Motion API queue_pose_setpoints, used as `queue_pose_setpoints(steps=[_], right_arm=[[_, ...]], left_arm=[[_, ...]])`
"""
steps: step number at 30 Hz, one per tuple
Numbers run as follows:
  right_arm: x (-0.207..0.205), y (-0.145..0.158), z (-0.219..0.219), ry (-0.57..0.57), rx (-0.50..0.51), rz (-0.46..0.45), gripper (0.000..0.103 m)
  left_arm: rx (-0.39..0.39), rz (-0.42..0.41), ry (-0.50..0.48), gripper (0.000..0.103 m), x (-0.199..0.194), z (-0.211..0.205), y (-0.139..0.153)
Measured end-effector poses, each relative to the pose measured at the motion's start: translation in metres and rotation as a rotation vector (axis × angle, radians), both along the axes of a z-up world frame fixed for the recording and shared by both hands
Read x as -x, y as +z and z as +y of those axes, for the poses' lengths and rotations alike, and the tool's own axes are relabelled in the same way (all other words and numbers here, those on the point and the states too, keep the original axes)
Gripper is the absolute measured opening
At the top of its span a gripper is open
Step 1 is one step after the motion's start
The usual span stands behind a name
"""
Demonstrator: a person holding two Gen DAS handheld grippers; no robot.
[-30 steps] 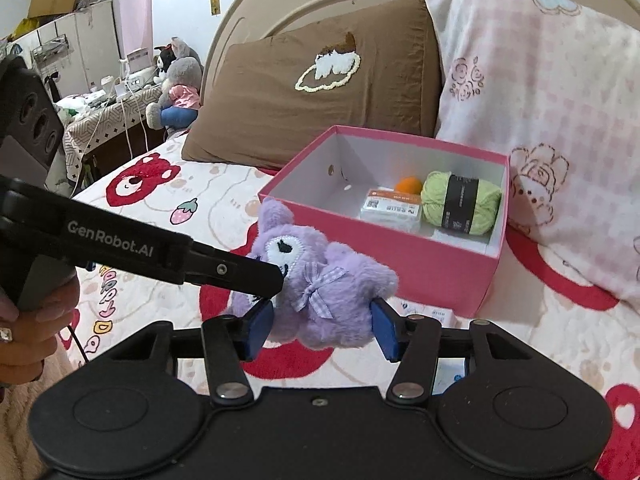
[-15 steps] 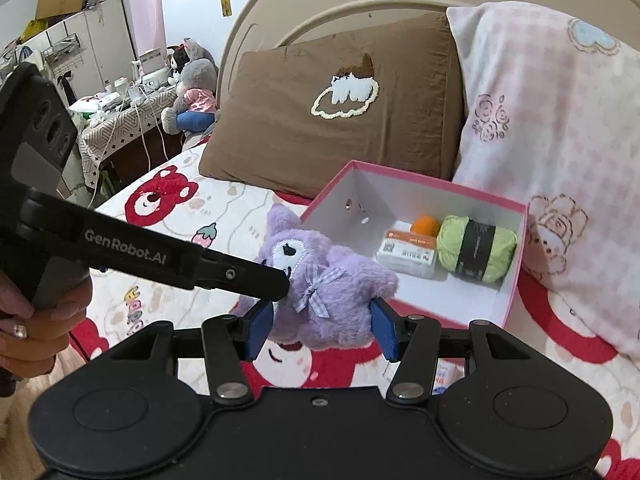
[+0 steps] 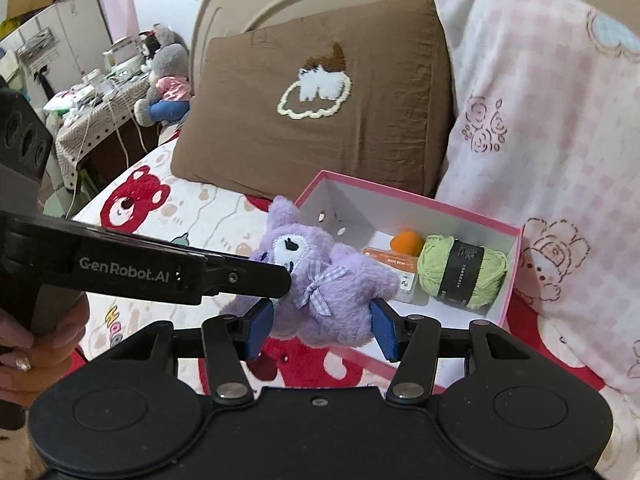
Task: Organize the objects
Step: 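Lift the plush toy with the left gripper and carry it over the pink box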
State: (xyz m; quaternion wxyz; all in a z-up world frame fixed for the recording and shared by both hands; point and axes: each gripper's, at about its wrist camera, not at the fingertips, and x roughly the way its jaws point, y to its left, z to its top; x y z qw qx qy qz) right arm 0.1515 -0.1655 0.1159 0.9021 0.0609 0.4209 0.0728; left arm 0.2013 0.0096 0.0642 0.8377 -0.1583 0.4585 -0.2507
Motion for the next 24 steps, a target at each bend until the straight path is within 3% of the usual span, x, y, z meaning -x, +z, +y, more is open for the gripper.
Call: queue_pose_setpoints(steps=[11, 24], right_arm=[[-0.037, -0.049, -0.013, -0.032, -0.043, 0.039, 0.058], [-0.071, -0.096, -0.026, -0.061, -0.099, 0.091, 0.056]], left_arm=[[0.026, 0.115, -0.006, 0.034, -0.043, 0.003, -0.057], [-0.035, 0.092, 0.009, 0.034, -0.067, -0.004, -0.096]])
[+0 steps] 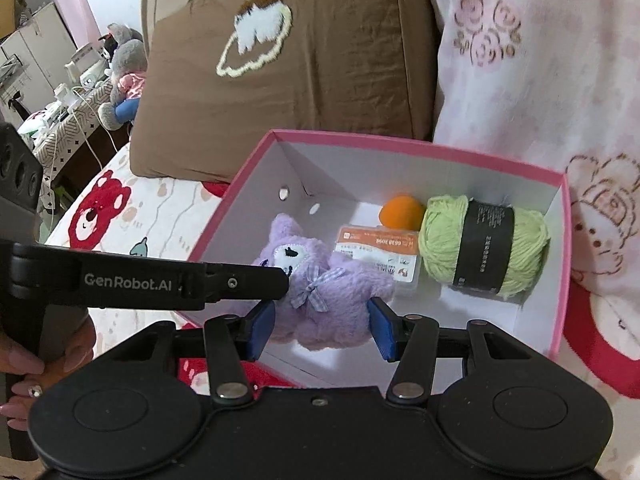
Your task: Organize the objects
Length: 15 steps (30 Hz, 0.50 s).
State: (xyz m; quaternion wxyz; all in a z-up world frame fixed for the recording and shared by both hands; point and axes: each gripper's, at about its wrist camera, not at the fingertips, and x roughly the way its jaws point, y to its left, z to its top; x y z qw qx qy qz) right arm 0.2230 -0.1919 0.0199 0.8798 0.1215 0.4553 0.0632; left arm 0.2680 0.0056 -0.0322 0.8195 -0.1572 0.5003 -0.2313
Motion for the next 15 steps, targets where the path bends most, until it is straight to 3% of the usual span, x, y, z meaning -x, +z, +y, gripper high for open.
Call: queue_pose_setpoints(steps=[10, 15], right_arm=[[-0.019, -0.04, -0.004, 0.0, -0.055, 0.058, 0.056], [-0.028, -0.051, -0.002, 0.006, -0.074, 0.068, 0.055]], left_arm=[[-0.095, 0.012, 0.006, 0.033, -0.007, -0.003, -0.027], [-0.108, 0.012, 0.021, 0.026, -0.011, 0.001, -0.03]])
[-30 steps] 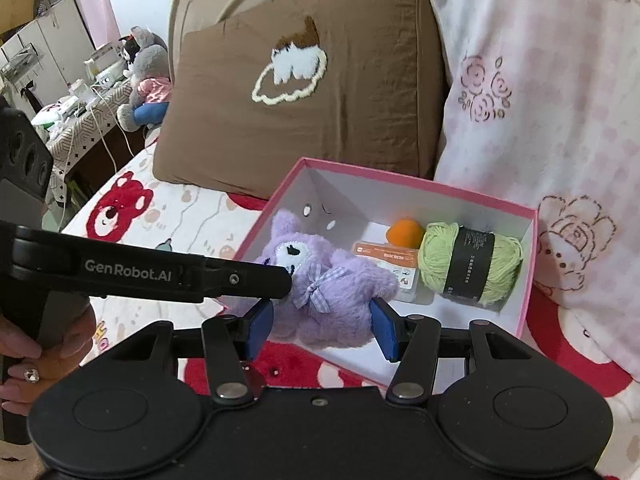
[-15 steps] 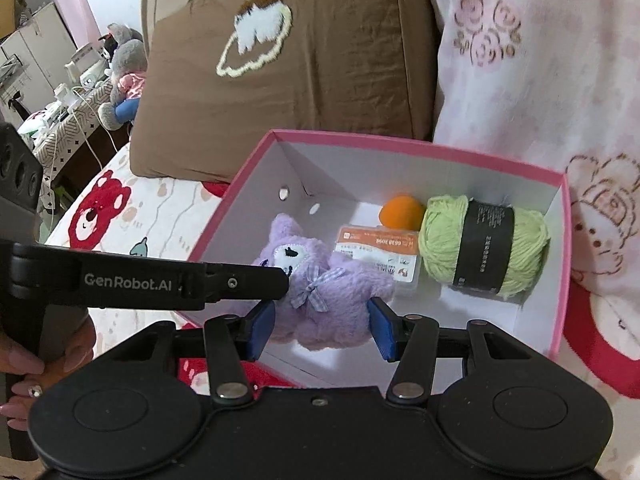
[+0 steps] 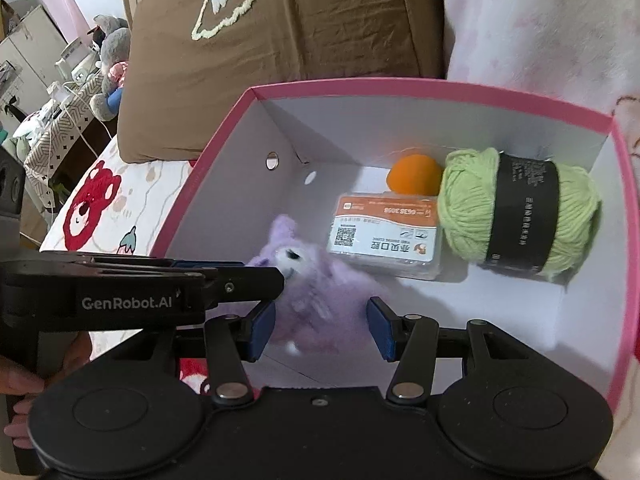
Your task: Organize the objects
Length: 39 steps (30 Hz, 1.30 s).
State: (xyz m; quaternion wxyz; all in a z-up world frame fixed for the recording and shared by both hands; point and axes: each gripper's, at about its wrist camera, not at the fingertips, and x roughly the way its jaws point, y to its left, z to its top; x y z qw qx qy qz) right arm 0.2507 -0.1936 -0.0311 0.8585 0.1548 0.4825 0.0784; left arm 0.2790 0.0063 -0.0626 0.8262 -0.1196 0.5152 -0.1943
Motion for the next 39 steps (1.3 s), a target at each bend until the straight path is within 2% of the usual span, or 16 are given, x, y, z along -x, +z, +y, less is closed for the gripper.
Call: queue_pose_setpoints(steps=[6, 8, 11, 16, 18, 19, 22, 27, 28, 30, 32, 36, 39], right_arm=[[-0.009, -0.013, 0.003, 0.008, -0.036, 0.033, 0.041], [-0.009, -0.017, 0.005, 0.011, -0.033, 0.04, 0.041], [-0.007, -0.017, 0.006, 0.007, 0.01, 0.042, 0.041], [-0.006, -0.018, -0.005, -0.053, 0.006, 0.124, 0.049], [-0.006, -0.019, -0.007, -0.064, 0.007, 0.152, 0.061], [-0.005, -0.021, -0.008, -0.072, 0.012, 0.167, 0.063], [-0.004, -0.027, -0.008, -0.076, 0.005, 0.199, 0.065], [-0.007, -0.04, -0.004, -0.078, -0.039, 0.238, 0.067], [-0.006, -0.041, -0.003, -0.08, -0.043, 0.23, 0.066], [-0.007, -0.039, 0.002, -0.079, -0.007, 0.199, 0.048], [-0.01, -0.037, 0.007, -0.051, 0.041, 0.17, 0.042], [-0.016, -0.037, 0.01, -0.016, 0.048, 0.153, 0.038], [-0.02, -0.035, 0.017, 0.015, 0.097, 0.119, 0.037]], left_arm=[[0.023, 0.022, -0.012, 0.026, -0.002, -0.001, -0.003], [-0.008, 0.003, -0.02, 0.026, 0.001, -0.004, -0.003], [0.004, 0.005, -0.029, 0.026, 0.001, -0.004, -0.003], [-0.029, -0.037, -0.055, 0.026, 0.002, -0.009, -0.003], [-0.011, -0.044, -0.069, 0.026, 0.001, -0.011, -0.005], [-0.009, -0.044, -0.075, 0.026, 0.0, -0.012, -0.007], [-0.024, -0.057, -0.1, 0.026, -0.001, -0.019, -0.014], [-0.057, -0.067, -0.085, 0.026, -0.002, -0.021, -0.019], [-0.062, -0.072, -0.088, 0.026, -0.001, -0.02, -0.019], [-0.058, -0.073, -0.09, 0.026, 0.0, -0.02, -0.018], [-0.06, -0.078, -0.084, 0.026, 0.0, -0.018, -0.017], [-0.043, -0.073, -0.074, 0.026, -0.003, -0.013, -0.016], [-0.035, -0.076, -0.065, 0.026, -0.003, -0.01, -0.012]])
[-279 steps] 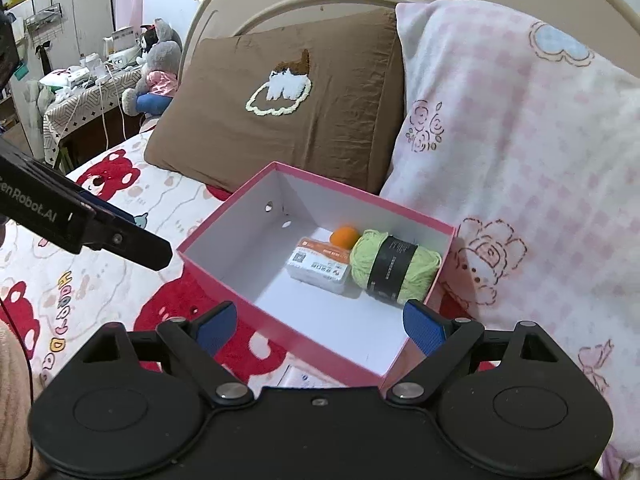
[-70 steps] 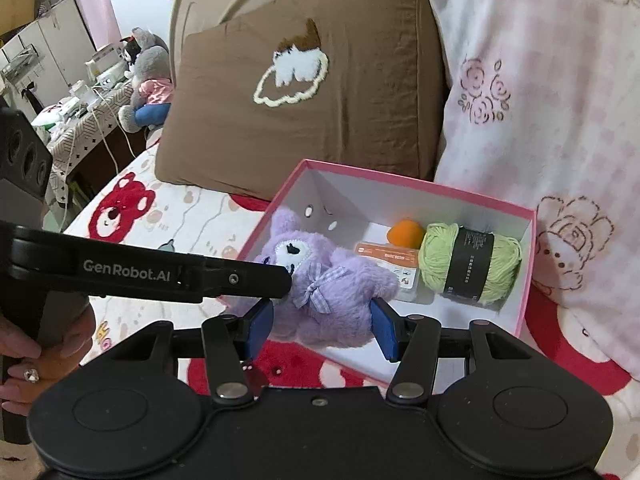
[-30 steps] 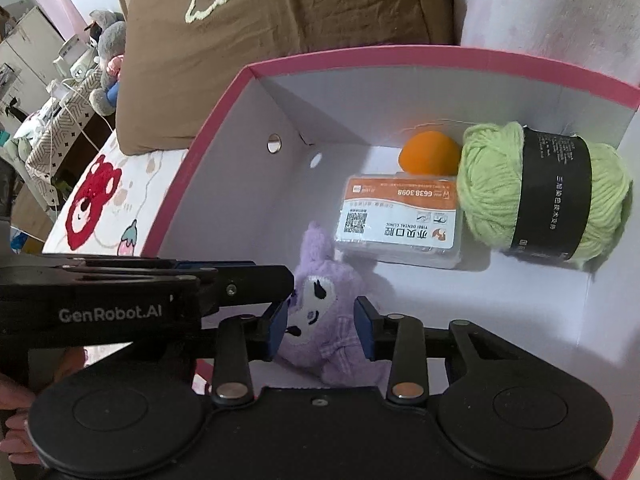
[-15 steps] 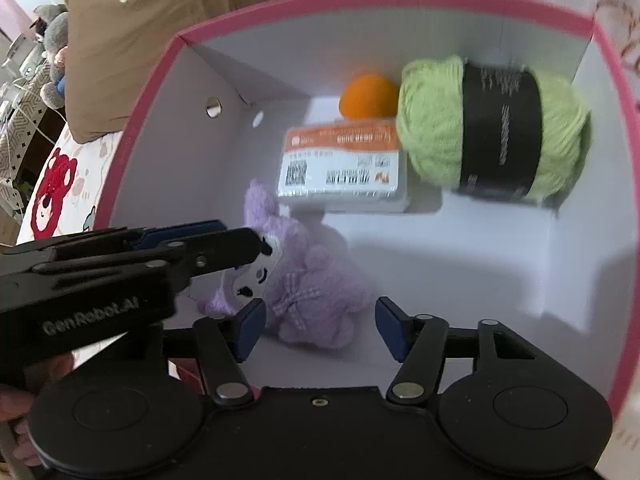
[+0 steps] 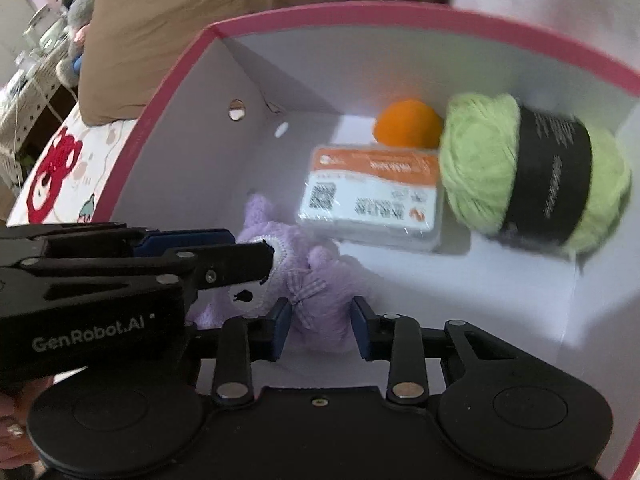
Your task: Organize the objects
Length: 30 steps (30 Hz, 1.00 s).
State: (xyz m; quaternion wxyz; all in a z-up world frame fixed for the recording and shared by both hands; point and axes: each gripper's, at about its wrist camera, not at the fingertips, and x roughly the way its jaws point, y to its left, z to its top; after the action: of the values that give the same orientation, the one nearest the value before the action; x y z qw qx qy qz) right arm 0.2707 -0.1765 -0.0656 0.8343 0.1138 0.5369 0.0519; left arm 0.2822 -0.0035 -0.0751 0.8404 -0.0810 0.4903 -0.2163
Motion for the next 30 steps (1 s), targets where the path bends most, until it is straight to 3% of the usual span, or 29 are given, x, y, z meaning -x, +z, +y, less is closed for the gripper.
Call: queue_pose_setpoints(steps=[10, 17, 20, 30], right_arm=[[0.013, 0.012, 0.011, 0.013, 0.015, -0.11, 0.038], [0.051, 0.054, 0.006, 0.022, 0.023, -0.21, 0.041], [0.06, 0.07, 0.009, 0.04, 0.054, -0.239, 0.043], [0.087, 0.107, 0.02, 0.094, 0.106, -0.292, 0.05]], left_arm=[[-0.041, -0.023, 0.008, 0.029, 0.013, 0.002, 0.015], [-0.047, -0.063, 0.018, 0.03, 0.031, 0.009, 0.044], [-0.019, -0.031, 0.027, 0.032, 0.036, 0.013, 0.053], [-0.002, -0.052, 0.021, 0.038, 0.069, 0.02, 0.097]])
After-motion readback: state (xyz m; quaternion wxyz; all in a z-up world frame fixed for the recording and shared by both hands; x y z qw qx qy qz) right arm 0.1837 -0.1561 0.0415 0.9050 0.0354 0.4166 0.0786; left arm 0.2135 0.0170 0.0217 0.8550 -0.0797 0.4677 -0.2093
